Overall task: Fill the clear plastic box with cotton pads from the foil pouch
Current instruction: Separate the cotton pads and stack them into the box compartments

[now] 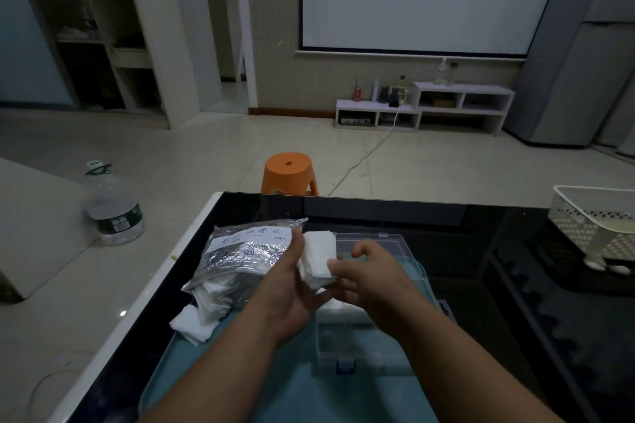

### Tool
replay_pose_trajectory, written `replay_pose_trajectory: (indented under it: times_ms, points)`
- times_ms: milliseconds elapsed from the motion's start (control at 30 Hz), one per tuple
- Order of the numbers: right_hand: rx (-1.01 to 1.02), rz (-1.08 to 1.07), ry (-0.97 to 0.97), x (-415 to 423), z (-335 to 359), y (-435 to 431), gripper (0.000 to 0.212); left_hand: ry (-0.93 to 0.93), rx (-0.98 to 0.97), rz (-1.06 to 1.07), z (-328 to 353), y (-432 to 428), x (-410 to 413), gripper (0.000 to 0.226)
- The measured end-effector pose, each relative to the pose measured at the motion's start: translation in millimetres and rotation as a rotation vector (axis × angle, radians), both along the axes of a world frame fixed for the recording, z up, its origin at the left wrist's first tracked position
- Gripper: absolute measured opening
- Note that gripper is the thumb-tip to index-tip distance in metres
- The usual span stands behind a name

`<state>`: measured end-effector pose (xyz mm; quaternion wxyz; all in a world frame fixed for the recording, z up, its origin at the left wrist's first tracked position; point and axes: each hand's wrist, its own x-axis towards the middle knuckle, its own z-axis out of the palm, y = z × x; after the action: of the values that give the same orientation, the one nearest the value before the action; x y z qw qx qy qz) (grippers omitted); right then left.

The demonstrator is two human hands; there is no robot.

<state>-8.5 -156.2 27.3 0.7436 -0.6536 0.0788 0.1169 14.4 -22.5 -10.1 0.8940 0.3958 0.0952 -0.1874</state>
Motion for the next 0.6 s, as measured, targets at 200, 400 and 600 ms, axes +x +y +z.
replay_pose_trajectory:
  times_ms: [200, 400, 600]
  points:
    - [-0.95, -0.049, -0.417, 3.9, -5.4, -6.1, 0.026, 0.019, -0.043, 0.056, 2.6, -0.5, 1.4, 0.03]
    - [-0.993, 0.201, -0.571, 2.9, -2.4, -6.0, 0.088, -0.023, 0.108, -0.08, 0.0, 0.8, -1.6, 0.067]
    - [-1.091, 0.362, -0.544, 7.5, -7.4, -5.9, 0.121, -0.171, 0.166, -0.213, 1.2, -7.4, -8.1, 0.046]
